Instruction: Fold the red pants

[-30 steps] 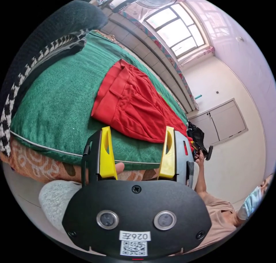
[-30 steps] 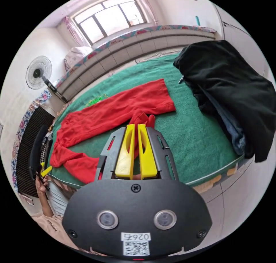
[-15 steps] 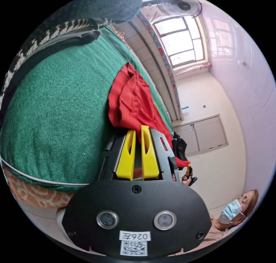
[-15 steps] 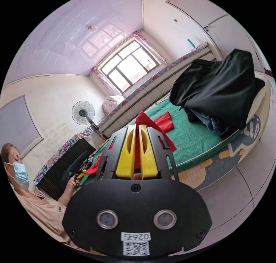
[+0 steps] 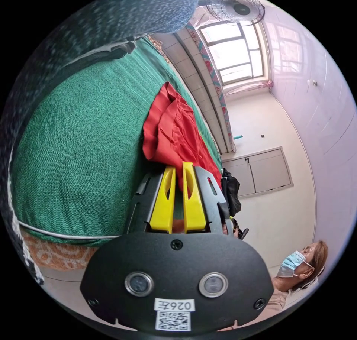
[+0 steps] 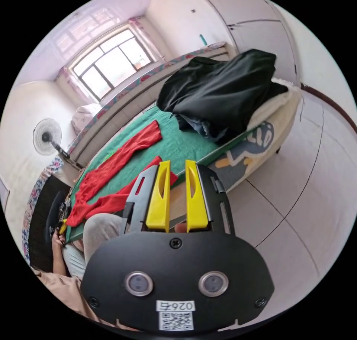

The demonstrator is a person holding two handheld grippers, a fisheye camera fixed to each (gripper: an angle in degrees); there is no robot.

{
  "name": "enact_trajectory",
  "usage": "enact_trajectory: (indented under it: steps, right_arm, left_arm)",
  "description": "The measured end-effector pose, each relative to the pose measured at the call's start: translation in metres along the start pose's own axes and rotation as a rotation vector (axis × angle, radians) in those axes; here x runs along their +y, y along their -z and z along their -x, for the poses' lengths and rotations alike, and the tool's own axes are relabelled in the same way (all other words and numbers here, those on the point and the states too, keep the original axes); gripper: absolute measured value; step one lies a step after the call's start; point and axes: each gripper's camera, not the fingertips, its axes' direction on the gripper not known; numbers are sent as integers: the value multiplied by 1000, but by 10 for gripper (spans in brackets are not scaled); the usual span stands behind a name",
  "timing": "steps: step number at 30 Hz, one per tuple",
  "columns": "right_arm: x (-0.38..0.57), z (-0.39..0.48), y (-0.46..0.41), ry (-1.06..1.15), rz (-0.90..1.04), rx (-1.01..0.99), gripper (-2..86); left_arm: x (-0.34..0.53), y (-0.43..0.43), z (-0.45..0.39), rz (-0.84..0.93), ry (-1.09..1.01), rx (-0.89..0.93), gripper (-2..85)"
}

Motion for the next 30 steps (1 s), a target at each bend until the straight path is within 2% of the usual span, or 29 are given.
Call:
enact_trajectory:
  steps: [4,7,9,11,13,15,17,19,22,24,28,30]
  right_arm:
    - [-22,42,-45,97,106,85,93]
    - [-37,69,-118,202,384,18,21]
    - [-42,95,-118,276,310,-6,-4]
    - [-38,119,-65,390,22,-158,-11]
    - [-27,114,-34,448,-95,-204,-10]
    - [-17,90,-34,429,-57,-128,-5]
    - [-1,31,-59,274,109,-17,14]
    - [18,-8,-65,161,154,-6,28]
    - [54,-30,-56,106,44,-34,27]
    - [66,-20,-64,153,52,-57,19]
    - [111,38,-111,402,164,-85,16]
    - [146,58,-130,520,193,-32,25]
  left_arm:
    - [5,-5,1,2,8,-12,21]
    - [8,-6,2,6,12,-19,22]
    - [10,-6,2,12,16,-19,23]
    - [13,-5,2,16,18,-17,23]
    - [15,-5,2,16,10,-14,23]
    - [17,-6,3,11,5,-16,23]
    - [17,-8,3,4,5,-15,23]
    - [18,-9,4,0,9,-13,22]
    - [20,-10,5,0,12,-16,22]
    - [21,-11,6,2,14,-14,22]
    - [27,-10,9,-6,20,2,22]
    - [28,-10,11,-7,22,8,22]
